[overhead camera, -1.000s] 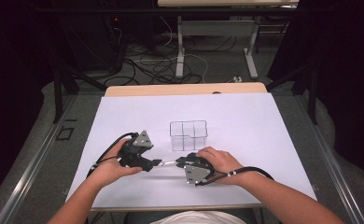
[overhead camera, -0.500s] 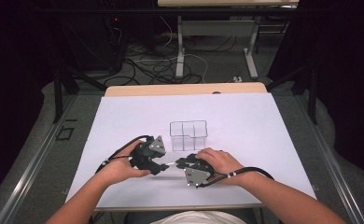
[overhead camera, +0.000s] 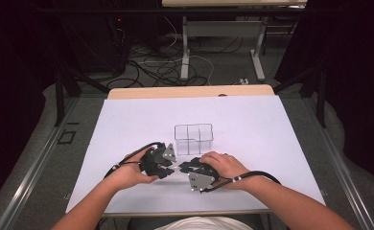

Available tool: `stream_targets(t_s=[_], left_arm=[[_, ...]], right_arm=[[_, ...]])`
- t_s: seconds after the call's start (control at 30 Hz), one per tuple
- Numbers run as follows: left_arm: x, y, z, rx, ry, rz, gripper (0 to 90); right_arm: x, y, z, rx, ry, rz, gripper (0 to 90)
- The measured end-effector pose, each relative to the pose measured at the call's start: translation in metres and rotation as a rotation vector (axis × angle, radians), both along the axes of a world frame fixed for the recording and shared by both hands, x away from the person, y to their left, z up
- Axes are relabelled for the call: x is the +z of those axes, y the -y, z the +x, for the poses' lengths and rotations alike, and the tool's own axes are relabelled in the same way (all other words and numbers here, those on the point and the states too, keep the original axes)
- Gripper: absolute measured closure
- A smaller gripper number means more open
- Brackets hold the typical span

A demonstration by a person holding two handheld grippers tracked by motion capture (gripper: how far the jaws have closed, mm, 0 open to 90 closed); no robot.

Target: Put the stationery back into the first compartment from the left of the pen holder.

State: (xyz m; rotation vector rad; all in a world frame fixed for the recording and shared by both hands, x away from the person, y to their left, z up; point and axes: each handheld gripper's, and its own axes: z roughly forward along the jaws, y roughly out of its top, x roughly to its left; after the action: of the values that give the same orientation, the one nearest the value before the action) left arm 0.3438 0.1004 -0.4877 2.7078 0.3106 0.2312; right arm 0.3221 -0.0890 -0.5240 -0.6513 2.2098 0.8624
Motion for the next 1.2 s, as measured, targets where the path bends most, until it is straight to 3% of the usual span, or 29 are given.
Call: stream_targets(t_s=[0.87, 0.97, 1.13, 1.2], left_arm=[[-0.004, 0.006, 0.002, -0.048, -0.030, 0.026, 79.3], [-0.003, 0.005, 0.003, -0.031, -0.030, 0.037, 79.4], [0.000, -0.002, 0.006, 0.013, -0.043, 0.009, 79.4], [0.002, -0.005, 0.007, 0.030, -0.046, -0.002, 79.4]], right_arm=[[-0.002, -0.005, -0.001, 0.024, 0.008, -0.020, 79.9], [-0.002, -0.003, -0.002, -0.002, -0.018, 0.006, 76.2], [-0.001, 0.003, -0.002, -0.051, -0.030, 0.058, 68.3], [0.001, 0.008, 0.000, -0.063, -0.060, 0.081, 65.8]])
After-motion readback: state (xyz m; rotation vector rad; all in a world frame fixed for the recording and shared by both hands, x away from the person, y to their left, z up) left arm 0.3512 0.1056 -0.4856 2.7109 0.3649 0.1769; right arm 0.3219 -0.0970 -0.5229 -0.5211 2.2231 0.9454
